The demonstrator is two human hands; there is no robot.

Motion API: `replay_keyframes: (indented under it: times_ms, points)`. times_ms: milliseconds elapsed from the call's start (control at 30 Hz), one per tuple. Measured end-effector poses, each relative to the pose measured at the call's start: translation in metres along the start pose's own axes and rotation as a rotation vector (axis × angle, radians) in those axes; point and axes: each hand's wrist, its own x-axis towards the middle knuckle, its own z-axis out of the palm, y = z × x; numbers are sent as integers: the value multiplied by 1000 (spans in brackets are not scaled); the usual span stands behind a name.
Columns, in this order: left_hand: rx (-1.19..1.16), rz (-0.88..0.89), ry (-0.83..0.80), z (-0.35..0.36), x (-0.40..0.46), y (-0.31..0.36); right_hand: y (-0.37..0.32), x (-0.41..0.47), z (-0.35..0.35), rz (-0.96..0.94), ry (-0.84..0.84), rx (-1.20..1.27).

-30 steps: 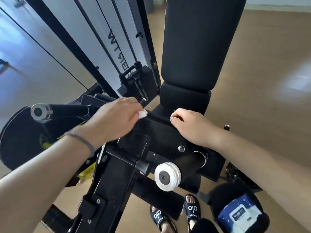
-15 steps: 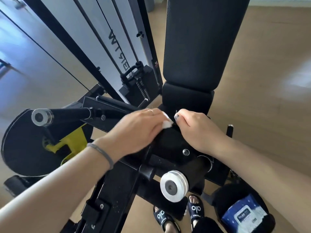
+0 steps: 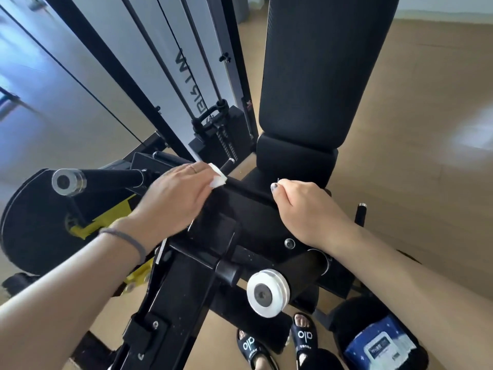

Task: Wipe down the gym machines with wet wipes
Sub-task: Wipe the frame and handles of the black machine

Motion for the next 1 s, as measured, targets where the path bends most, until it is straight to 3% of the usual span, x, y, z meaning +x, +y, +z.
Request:
replay_keyframes:
  times_ms: [100,167,300,400,500,633,833,1000]
  points:
    - [-157,131,-49,12,-4,54,0,0,1,-16,18,-24]
    - [-119,165,-40,12,-4,56,0,0,0,-8,16,-14]
    - [13,-127,95,-3,-14,19,-2,0,-1,-1,14,-24]
    - [-40,-127,114,1,-25,43,-9,-1,-7,-15,-20,-87]
    - [-119,-135,67,6,-45,56,-12,2,-12,96,-68,46]
    - [-74,-241,13,0,-75,25,-35,-3,-22,135,21,445]
    - [-67,-162,126,0,-108,28,-96,-53,-47,-17,35,615]
    - [14,165,188,20,-134,48,-126,-112,-24,-174,208,312]
